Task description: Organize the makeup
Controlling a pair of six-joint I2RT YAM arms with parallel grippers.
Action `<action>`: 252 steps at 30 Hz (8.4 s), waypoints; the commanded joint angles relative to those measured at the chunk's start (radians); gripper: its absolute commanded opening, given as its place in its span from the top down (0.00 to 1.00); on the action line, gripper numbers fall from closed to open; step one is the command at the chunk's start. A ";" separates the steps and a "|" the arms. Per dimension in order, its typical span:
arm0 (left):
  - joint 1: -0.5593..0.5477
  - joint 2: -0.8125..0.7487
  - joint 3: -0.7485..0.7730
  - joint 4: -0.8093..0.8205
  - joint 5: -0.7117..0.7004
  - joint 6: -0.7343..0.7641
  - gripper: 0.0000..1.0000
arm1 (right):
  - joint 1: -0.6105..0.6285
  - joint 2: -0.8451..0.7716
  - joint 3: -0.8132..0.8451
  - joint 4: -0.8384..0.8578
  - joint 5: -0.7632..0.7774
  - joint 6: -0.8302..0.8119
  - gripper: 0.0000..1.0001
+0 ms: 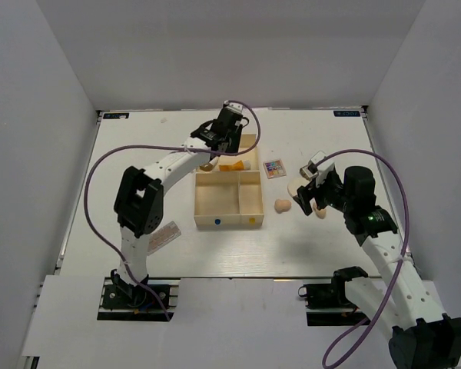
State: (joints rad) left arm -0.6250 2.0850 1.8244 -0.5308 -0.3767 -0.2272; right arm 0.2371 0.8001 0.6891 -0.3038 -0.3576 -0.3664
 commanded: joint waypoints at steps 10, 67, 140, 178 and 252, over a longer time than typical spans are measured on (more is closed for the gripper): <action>0.004 -0.778 -0.631 -0.037 0.171 -0.047 0.70 | 0.008 0.073 0.010 0.078 0.098 0.033 0.11; -0.028 -1.458 -1.080 0.012 0.294 -0.101 0.17 | -0.119 1.128 0.674 -0.056 0.672 0.951 0.11; -0.010 -1.448 -1.077 0.005 0.246 -0.100 0.16 | 0.160 0.853 0.668 0.097 0.060 0.471 0.89; -0.001 -1.338 -1.077 -0.028 0.125 -0.109 0.09 | 0.547 1.006 0.777 -0.038 0.194 0.388 0.23; 0.039 -1.211 -1.100 -0.543 -0.030 -1.466 0.02 | 0.179 0.031 0.311 0.146 -0.104 0.250 0.34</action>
State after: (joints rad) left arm -0.5911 0.8925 0.7769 -1.0977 -0.3382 -1.4639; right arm 0.4248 0.8497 1.0019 -0.2054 -0.4706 -0.1303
